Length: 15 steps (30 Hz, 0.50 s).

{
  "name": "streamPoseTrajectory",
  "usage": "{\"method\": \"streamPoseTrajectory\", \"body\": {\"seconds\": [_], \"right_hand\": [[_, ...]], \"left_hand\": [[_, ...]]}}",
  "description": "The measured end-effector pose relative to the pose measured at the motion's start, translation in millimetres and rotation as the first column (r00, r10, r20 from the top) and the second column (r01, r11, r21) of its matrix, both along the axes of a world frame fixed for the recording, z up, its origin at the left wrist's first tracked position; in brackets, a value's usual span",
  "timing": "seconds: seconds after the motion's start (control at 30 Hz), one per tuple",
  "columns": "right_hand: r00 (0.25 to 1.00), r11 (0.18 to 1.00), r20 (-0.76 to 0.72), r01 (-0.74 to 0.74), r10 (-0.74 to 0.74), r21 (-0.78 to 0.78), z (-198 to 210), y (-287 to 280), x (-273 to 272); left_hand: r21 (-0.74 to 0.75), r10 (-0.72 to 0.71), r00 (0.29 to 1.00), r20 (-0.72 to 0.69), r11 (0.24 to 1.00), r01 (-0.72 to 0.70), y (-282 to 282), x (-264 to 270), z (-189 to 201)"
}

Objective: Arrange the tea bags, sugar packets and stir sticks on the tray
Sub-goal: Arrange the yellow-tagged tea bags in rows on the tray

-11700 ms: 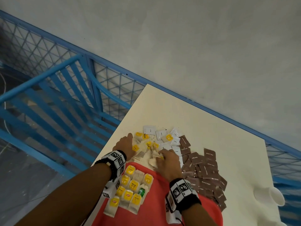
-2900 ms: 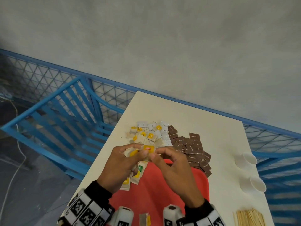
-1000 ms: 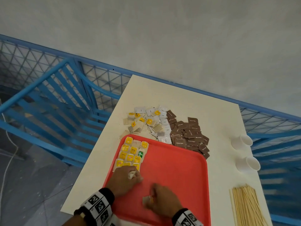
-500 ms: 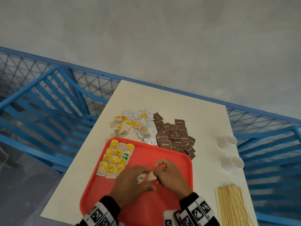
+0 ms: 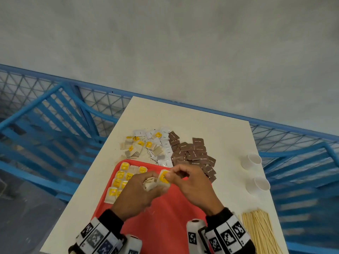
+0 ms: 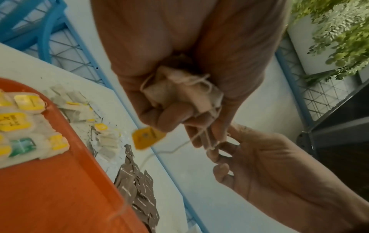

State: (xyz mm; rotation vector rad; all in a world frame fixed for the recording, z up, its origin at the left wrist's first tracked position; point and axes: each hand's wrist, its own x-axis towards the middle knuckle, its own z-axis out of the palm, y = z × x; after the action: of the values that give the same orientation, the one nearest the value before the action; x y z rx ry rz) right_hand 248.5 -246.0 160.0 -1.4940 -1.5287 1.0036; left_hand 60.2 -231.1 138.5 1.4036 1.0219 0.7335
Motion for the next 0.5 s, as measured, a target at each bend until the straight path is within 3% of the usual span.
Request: {"method": "streamPoseTrajectory", "body": {"seconds": [0.27, 0.5], "right_hand": [[0.997, 0.997, 0.052, -0.057, 0.055, 0.042, 14.4, 15.2, -13.2], [0.992, 0.992, 0.026, -0.125, 0.125, 0.014, 8.5, 14.5, -38.4]], "left_hand": [[0.075, 0.106, 0.994, 0.036, 0.991, -0.109, 10.8, -18.2, 19.9], [-0.018, 0.244, 0.962, 0.127, 0.970, -0.243, 20.5, -45.3, 15.3]]}}
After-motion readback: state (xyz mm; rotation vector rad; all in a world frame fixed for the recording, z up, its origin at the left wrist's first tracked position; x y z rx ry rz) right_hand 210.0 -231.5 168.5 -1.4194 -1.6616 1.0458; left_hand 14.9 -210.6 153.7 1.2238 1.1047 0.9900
